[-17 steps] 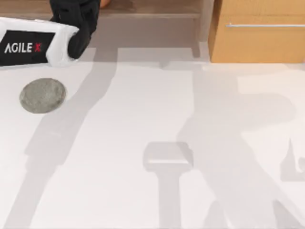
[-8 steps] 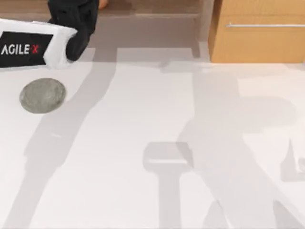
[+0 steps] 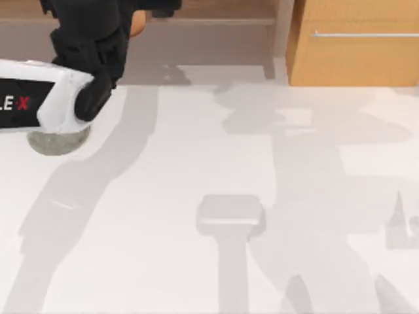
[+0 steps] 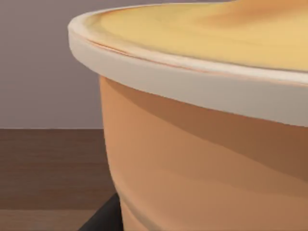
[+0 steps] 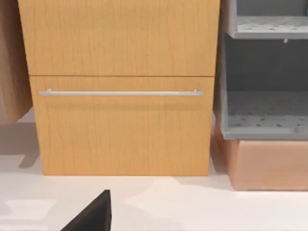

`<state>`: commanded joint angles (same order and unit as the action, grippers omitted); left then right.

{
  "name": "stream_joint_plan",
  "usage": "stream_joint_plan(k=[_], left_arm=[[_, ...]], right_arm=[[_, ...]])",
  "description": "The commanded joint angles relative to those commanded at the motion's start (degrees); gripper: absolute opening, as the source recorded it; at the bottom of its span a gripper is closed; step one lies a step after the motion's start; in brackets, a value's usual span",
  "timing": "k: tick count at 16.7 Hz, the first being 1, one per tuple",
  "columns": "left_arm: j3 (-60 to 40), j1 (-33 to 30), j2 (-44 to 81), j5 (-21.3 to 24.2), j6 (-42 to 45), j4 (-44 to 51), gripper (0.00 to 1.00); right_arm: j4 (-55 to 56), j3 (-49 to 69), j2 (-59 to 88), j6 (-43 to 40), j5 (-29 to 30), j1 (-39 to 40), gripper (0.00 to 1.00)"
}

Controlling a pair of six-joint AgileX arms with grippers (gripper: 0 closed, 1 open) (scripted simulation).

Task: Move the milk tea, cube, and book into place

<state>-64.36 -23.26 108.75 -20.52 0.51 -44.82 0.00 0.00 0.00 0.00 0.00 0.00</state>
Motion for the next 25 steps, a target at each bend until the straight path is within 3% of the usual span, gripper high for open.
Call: stream_joint_plan(k=[7, 13, 19, 25], left_arm=[[2.2, -0.2, -1.5, -0.2, 0.1, -0.7, 0.0], [8.6, 1.0, -2.3, 7.5, 3.3, -13.5, 0.0], [20.3, 9.2, 0.5, 16.6, 3.5, -28.9, 0.0], [28.6, 19.3, 5.9, 19.8, 0.1, -34.8, 0.0]], right_arm=[[0.0, 0.0, 0.0, 0.0, 0.0, 0.0, 1.0], [0.0, 0.0, 0.0, 0.0, 0.0, 0.0, 1.0], [0.0, 0.0, 0.0, 0.0, 0.0, 0.0, 1.0], [0.0, 0.0, 0.0, 0.0, 0.0, 0.0, 1.0]])
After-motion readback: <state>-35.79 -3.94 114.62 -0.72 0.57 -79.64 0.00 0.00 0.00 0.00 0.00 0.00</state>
